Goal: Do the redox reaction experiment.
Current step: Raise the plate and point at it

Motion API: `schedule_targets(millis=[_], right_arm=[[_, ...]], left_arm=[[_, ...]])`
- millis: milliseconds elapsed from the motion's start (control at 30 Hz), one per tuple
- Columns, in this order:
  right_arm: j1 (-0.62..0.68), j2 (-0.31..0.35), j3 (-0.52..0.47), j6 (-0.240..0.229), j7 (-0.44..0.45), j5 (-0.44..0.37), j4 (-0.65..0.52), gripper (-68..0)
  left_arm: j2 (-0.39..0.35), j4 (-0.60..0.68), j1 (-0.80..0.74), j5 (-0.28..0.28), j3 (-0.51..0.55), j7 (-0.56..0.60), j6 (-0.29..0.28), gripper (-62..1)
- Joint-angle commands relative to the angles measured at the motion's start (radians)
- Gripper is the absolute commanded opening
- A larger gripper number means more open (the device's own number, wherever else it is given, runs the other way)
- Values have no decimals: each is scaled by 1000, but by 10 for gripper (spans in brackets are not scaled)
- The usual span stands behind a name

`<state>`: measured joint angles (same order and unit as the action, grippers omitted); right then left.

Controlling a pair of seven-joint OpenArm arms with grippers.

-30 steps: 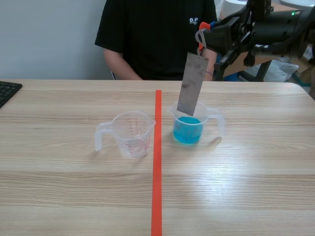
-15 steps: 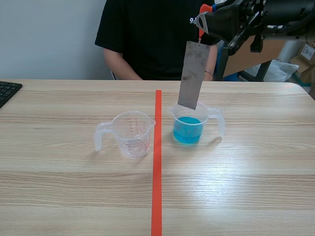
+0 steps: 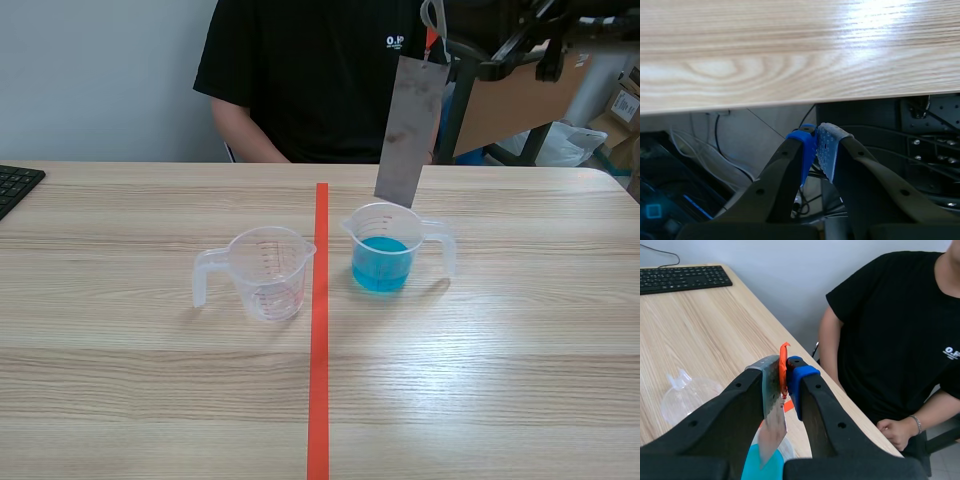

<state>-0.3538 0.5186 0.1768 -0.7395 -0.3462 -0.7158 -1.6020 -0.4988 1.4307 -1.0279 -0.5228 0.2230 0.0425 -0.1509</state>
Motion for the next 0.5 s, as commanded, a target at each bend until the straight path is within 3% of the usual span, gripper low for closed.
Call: schedule_targets(millis=[0, 300, 467], right_arm=[[-23, 10, -10, -6, 14, -15, -21, -658], [-23, 10, -10, -6, 11, -16, -21, -658], [-23, 10, -10, -6, 11, -18, -21, -658]], left_arm=[[-54, 11, -8, -23, 2, 21, -5, -560], [-331, 17, 27, -56, 2, 81, -172, -560], [-422, 17, 162, -61, -5, 82, -242, -560]])
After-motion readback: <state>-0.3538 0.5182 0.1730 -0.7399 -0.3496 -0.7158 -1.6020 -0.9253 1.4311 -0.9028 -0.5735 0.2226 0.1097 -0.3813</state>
